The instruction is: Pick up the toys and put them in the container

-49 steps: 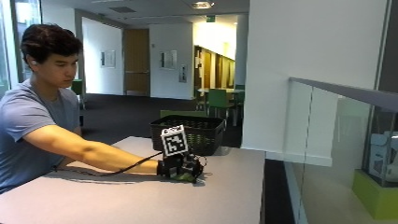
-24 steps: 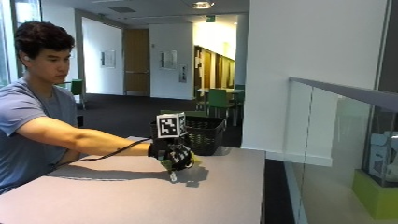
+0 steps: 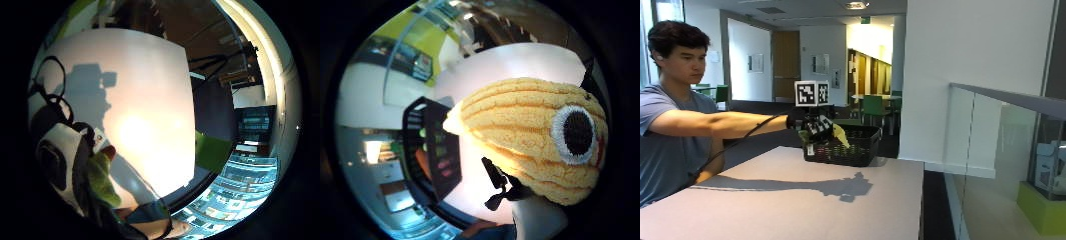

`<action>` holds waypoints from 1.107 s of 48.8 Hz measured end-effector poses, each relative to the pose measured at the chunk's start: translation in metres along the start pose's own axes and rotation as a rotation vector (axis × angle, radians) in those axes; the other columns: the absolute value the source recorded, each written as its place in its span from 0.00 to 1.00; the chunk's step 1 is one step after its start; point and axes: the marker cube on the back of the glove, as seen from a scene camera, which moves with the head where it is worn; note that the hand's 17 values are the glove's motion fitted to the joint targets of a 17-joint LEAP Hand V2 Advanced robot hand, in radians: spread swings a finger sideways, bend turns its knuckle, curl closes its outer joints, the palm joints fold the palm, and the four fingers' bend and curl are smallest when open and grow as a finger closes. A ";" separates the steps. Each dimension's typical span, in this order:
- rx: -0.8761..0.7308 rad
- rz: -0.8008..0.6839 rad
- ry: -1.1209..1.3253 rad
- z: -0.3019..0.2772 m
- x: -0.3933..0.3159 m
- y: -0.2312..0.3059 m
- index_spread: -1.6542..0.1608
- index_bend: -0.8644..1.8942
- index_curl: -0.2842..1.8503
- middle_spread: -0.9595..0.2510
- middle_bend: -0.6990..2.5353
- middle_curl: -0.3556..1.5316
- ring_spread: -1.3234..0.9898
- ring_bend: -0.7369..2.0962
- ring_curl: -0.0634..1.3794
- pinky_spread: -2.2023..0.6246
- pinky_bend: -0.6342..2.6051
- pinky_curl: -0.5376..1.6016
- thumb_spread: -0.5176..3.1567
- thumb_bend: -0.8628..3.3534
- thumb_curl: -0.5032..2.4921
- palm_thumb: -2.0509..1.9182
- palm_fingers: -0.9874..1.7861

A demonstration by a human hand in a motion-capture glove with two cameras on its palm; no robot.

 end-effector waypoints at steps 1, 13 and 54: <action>0.007 -0.001 -0.004 -0.008 -0.003 0.002 0.73 0.47 0.35 0.52 0.52 0.56 0.43 0.74 0.39 0.63 0.50 0.45 0.47 0.20 0.27 0.54 0.80; 0.079 -0.051 -0.049 -0.080 -0.069 0.028 0.74 0.46 0.37 0.53 0.52 0.55 0.43 0.74 0.38 0.63 0.50 0.46 0.46 0.20 0.27 0.53 0.79; 0.023 -0.260 -0.134 -0.062 -0.235 0.067 0.77 0.32 0.26 0.68 0.39 0.47 0.48 0.72 0.34 0.66 0.62 0.48 0.43 0.17 0.23 0.47 0.46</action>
